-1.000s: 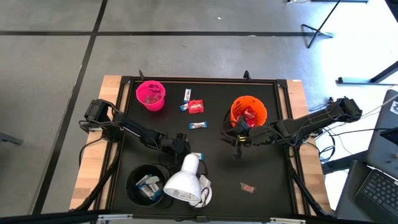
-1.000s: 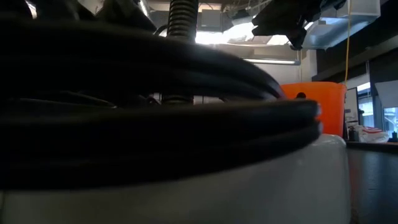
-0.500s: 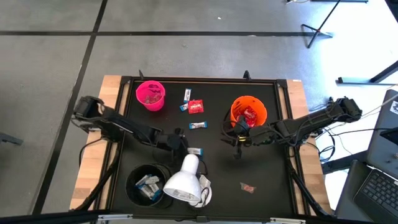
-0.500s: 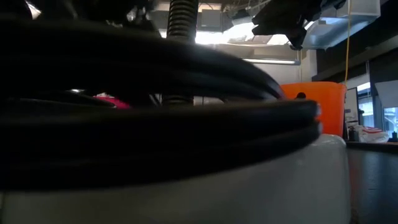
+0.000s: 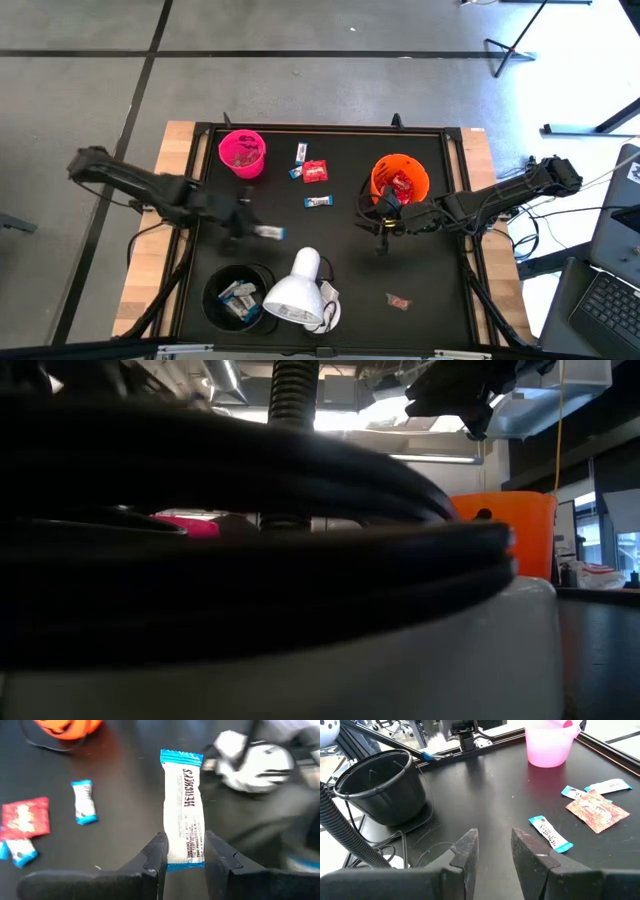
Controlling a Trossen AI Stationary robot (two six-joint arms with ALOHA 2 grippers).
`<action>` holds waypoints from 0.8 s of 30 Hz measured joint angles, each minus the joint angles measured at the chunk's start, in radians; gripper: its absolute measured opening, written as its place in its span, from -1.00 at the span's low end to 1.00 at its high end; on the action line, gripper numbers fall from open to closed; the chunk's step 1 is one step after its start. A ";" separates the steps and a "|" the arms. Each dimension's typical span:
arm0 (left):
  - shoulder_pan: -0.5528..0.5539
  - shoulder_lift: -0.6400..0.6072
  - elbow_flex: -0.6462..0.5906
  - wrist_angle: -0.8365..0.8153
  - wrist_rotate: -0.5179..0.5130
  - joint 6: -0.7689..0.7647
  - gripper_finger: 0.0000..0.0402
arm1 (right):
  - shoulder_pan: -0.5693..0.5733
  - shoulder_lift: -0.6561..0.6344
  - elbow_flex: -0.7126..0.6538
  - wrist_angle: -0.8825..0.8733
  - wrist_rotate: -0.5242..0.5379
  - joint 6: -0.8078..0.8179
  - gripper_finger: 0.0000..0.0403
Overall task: Sort candy
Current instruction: Put the white chocolate into the black bucket
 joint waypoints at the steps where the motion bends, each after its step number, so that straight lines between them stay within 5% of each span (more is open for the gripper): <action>1: -0.019 -0.035 0.020 -0.056 0.020 -0.031 -0.63 | 0.000 0.000 0.000 0.000 0.000 0.000 -0.43; 6: -0.162 -0.122 0.116 -0.197 0.113 -0.167 -0.59 | 0.000 0.000 0.000 0.000 0.000 0.002 -0.43; 14: -0.392 -0.064 0.147 -0.230 0.158 -0.395 -0.57 | 0.000 0.000 0.000 0.000 0.000 0.031 -0.43; 24: -0.490 0.123 0.147 -0.007 0.211 -0.476 -0.53 | 0.000 0.000 0.000 0.000 0.022 0.052 -0.43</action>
